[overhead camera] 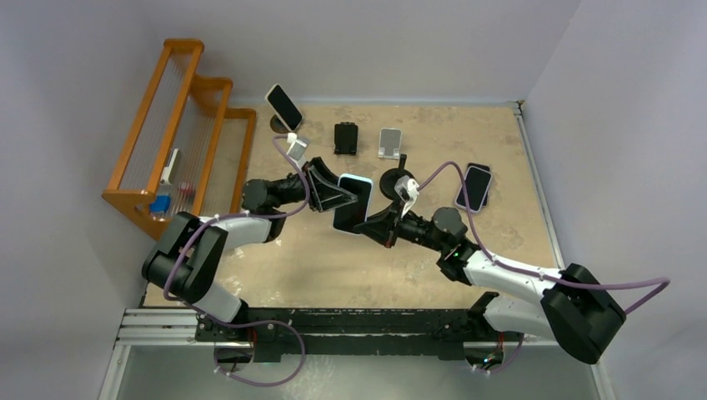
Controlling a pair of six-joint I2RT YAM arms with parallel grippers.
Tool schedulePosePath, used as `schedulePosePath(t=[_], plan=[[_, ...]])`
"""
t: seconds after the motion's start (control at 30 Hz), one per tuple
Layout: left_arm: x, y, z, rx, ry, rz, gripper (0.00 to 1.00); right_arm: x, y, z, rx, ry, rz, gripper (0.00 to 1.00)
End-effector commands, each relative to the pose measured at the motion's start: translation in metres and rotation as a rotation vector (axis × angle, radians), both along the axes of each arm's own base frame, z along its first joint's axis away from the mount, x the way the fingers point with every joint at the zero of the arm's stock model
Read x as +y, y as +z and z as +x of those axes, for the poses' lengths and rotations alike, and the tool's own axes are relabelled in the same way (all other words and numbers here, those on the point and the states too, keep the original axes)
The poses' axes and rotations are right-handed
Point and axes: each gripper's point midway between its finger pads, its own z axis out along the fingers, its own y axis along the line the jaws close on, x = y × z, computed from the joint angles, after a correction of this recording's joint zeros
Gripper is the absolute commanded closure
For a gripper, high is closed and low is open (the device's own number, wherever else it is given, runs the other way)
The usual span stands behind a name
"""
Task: Place the phone on the phone stand
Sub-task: Pick up the phone at the center of the board.
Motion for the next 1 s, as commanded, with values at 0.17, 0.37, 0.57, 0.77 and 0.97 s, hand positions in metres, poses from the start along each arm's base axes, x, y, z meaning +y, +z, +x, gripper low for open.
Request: schedulePosePath(t=[0.17,0.37,0.57,0.77,0.97], plan=[[0.019,0.052,-0.003,-0.266,0.013,-0.104,0.77,-0.004,0.036,0.0,-0.132,-0.022,0.034,1.0],[0.019,0.048,-0.001,-0.266,0.008,-0.088,0.86,-0.003,0.031,0.0,-0.127,-0.012,0.023,1.0],[0.019,0.047,0.005,-0.27,0.007,-0.078,0.62,-0.001,0.025,0.001,-0.12,-0.003,0.005,1.0],[0.021,0.048,0.011,-0.274,0.017,-0.069,0.6,0.0,0.02,0.002,-0.114,-0.004,-0.004,1.0],[0.02,0.04,0.013,-0.274,0.006,-0.035,0.68,0.004,0.015,0.003,-0.108,0.01,-0.012,1.0]])
